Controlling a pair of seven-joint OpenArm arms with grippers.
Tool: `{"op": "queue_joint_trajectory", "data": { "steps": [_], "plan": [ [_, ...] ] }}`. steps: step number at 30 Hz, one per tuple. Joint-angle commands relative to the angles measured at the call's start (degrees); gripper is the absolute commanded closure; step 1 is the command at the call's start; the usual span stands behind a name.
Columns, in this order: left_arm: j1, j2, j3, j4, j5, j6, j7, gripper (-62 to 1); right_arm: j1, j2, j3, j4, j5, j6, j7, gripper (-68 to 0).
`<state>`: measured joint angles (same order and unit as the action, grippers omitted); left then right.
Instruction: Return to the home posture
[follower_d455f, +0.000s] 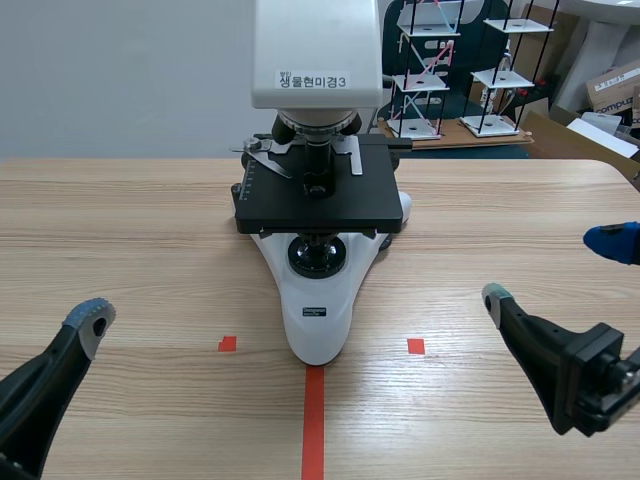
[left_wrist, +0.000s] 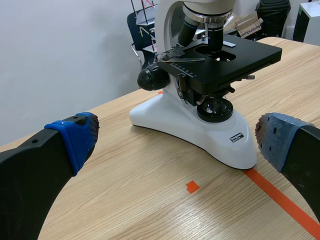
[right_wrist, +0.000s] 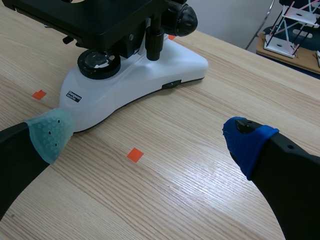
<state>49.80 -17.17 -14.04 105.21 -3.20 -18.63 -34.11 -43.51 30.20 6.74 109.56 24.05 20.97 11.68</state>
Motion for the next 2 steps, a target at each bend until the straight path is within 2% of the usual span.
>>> {"op": "queue_joint_trajectory", "data": {
  "steps": [1,2],
  "plan": [
    [-0.13,0.13,-0.44,0.39,-0.37,0.04,-0.79,-62.3,0.63,0.72,0.37,0.63,0.63,0.0,1.09,-66.7],
    [-0.13,0.13,-0.44,0.39,-0.37,0.04,-0.79,-62.3,0.63,0.72,0.37,0.63,0.63,0.0,1.09,-66.7]
  ]
}}
